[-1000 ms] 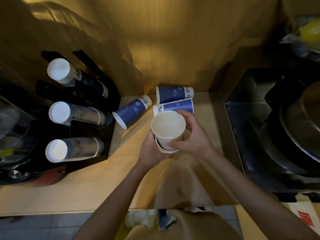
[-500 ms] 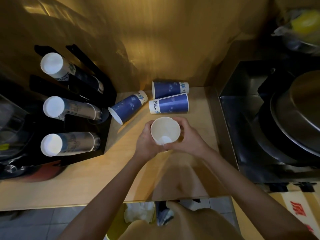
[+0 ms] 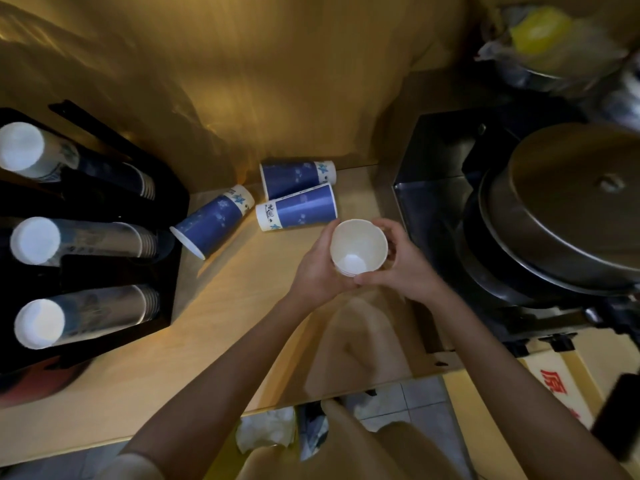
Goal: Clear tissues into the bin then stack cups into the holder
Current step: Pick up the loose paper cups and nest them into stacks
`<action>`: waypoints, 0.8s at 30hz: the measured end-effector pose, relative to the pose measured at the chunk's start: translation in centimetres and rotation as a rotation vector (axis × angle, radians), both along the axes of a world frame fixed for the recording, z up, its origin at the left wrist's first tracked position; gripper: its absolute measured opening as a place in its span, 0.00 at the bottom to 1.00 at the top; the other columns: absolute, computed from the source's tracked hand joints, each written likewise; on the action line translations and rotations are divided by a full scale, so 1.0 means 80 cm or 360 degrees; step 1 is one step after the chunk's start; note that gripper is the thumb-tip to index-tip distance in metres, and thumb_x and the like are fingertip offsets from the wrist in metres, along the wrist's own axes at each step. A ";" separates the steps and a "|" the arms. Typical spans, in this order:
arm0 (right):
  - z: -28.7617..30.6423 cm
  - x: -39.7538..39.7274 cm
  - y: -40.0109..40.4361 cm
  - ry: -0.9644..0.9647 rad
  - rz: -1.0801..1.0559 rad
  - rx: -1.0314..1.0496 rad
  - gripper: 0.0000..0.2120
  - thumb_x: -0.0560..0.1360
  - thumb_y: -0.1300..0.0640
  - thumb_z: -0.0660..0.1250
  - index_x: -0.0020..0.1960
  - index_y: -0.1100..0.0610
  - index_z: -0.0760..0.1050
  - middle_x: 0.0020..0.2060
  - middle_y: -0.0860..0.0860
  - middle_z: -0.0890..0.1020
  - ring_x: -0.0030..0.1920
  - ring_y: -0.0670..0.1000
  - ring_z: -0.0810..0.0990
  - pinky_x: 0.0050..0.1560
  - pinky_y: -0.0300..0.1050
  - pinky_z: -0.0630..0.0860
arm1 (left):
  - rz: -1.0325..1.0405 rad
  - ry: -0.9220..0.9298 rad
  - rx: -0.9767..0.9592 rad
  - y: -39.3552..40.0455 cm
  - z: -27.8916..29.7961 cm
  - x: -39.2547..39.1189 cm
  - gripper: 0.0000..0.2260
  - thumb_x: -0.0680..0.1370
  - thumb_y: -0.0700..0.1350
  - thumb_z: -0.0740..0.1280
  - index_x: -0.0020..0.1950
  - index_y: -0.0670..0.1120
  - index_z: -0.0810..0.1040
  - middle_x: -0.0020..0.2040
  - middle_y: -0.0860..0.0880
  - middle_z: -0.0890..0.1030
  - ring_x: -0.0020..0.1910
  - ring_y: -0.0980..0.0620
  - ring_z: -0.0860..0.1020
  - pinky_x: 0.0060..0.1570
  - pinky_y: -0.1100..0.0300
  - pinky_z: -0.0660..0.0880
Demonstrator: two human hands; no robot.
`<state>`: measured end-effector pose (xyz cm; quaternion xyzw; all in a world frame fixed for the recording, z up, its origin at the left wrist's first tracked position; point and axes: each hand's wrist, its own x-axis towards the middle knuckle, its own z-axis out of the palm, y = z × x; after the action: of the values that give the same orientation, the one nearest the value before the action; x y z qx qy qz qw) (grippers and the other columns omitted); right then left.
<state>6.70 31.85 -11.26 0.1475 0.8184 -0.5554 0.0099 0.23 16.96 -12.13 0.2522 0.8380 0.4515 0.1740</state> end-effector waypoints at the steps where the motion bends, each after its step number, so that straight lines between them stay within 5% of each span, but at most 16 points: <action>1: -0.002 0.000 0.004 -0.0009 -0.0005 -0.0002 0.44 0.57 0.59 0.81 0.66 0.49 0.61 0.60 0.45 0.71 0.60 0.48 0.71 0.60 0.48 0.73 | -0.0005 0.0004 -0.0004 0.004 -0.002 0.000 0.43 0.60 0.52 0.78 0.69 0.51 0.58 0.66 0.50 0.70 0.63 0.52 0.70 0.57 0.57 0.72; 5: -0.005 -0.001 0.014 -0.0083 0.0018 0.0038 0.44 0.58 0.56 0.81 0.66 0.48 0.60 0.59 0.45 0.70 0.59 0.48 0.71 0.58 0.46 0.73 | -0.0042 0.0025 0.0004 0.010 -0.004 0.000 0.40 0.61 0.55 0.77 0.67 0.54 0.60 0.65 0.51 0.71 0.59 0.57 0.70 0.51 0.67 0.71; 9: 0.000 -0.006 0.018 -0.0156 0.0160 0.0194 0.44 0.58 0.51 0.80 0.66 0.45 0.57 0.57 0.42 0.68 0.57 0.45 0.69 0.48 0.32 0.68 | -0.0069 0.0083 -0.0090 0.007 -0.005 -0.003 0.41 0.61 0.56 0.77 0.68 0.50 0.60 0.66 0.48 0.70 0.61 0.51 0.71 0.56 0.52 0.76; 12: 0.016 -0.013 0.022 -0.0309 0.0306 0.0356 0.39 0.59 0.41 0.76 0.62 0.41 0.58 0.53 0.42 0.70 0.52 0.45 0.71 0.43 0.37 0.70 | -0.0179 0.0098 -0.0209 0.003 0.001 -0.007 0.44 0.61 0.53 0.78 0.70 0.47 0.58 0.68 0.46 0.67 0.64 0.48 0.69 0.58 0.47 0.75; 15: 0.038 -0.035 0.023 -0.0424 0.0346 0.0841 0.27 0.65 0.33 0.65 0.56 0.48 0.66 0.47 0.46 0.75 0.45 0.49 0.75 0.38 0.44 0.69 | -0.0368 0.0060 -0.0321 -0.004 0.010 -0.016 0.48 0.60 0.48 0.79 0.71 0.45 0.54 0.70 0.44 0.63 0.68 0.47 0.64 0.62 0.45 0.72; 20: 0.068 -0.102 -0.006 -0.0406 0.0510 0.1370 0.22 0.73 0.38 0.59 0.57 0.55 0.70 0.51 0.54 0.77 0.48 0.54 0.76 0.44 0.47 0.66 | -0.0286 0.0272 -0.0573 -0.024 0.024 -0.045 0.47 0.64 0.47 0.76 0.74 0.46 0.49 0.73 0.42 0.58 0.69 0.44 0.64 0.62 0.49 0.71; 24: 0.072 -0.135 -0.025 -0.0288 0.0664 0.1570 0.22 0.72 0.46 0.65 0.60 0.56 0.69 0.57 0.56 0.76 0.56 0.57 0.75 0.53 0.52 0.73 | -0.0195 0.0651 -0.0877 -0.053 0.033 -0.078 0.31 0.69 0.46 0.71 0.68 0.46 0.62 0.71 0.41 0.63 0.64 0.43 0.69 0.59 0.51 0.71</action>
<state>-4.13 29.89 -5.52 0.0164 0.9897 -0.0767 0.1199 -5.99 12.69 -9.50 0.3309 0.9292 0.1372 0.0908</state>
